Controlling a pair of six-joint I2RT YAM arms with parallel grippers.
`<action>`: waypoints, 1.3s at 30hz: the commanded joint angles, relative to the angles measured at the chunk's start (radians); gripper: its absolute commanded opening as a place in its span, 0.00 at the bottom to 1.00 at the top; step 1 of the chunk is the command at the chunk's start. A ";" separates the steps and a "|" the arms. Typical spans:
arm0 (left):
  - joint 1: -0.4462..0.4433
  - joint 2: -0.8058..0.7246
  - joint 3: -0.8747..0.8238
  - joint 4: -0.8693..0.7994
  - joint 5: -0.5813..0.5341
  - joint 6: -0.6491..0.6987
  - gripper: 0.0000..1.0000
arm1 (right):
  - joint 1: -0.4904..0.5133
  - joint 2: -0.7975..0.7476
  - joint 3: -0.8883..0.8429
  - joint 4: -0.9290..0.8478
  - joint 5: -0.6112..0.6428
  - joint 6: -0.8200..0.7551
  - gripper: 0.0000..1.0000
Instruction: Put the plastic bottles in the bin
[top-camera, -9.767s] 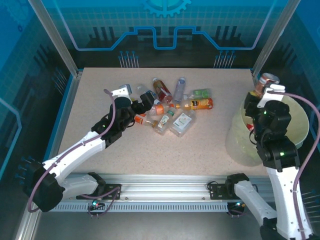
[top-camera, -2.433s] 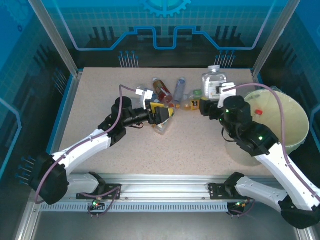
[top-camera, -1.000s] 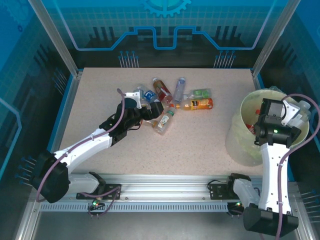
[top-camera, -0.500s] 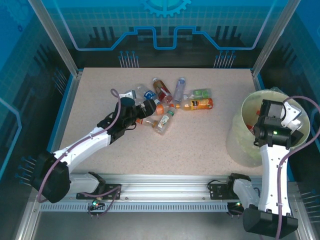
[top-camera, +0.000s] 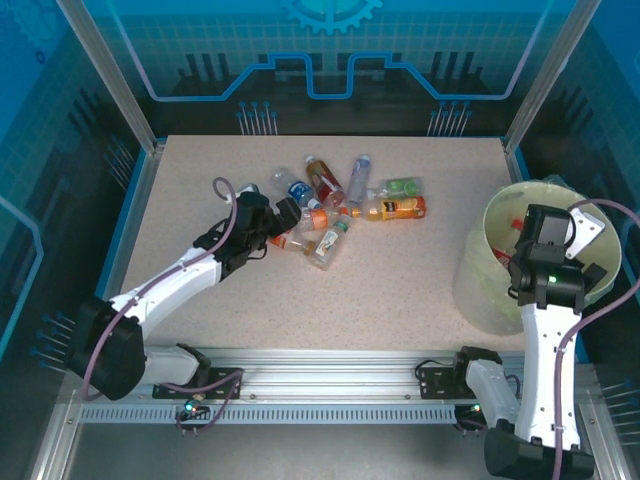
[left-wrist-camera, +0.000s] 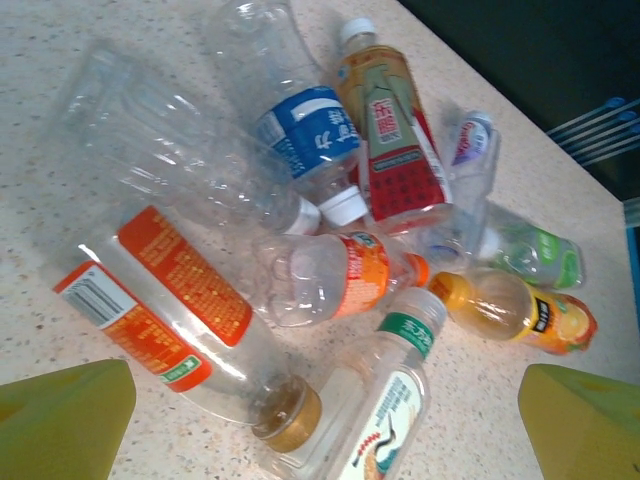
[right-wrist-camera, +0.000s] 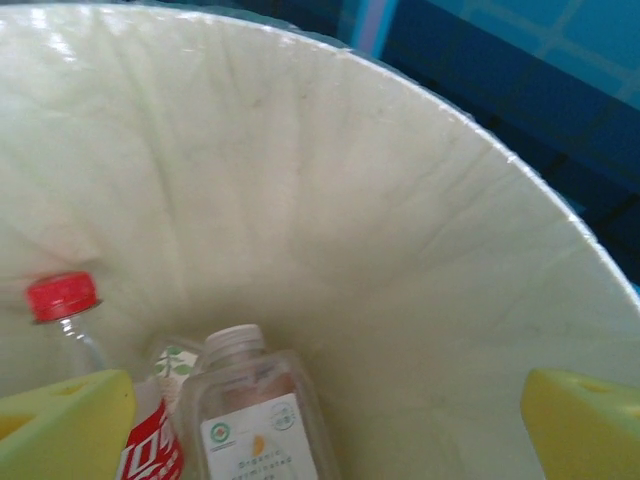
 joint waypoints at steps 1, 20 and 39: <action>0.022 0.038 0.057 -0.105 -0.026 -0.049 0.99 | 0.020 -0.042 0.049 0.057 -0.138 -0.050 1.00; 0.103 0.215 0.121 -0.256 -0.030 -0.342 0.99 | 0.111 -0.228 -0.008 0.296 -1.048 -0.099 1.00; 0.108 0.480 0.226 -0.173 -0.031 -0.392 0.79 | 0.123 -0.290 -0.061 0.309 -1.171 -0.111 1.00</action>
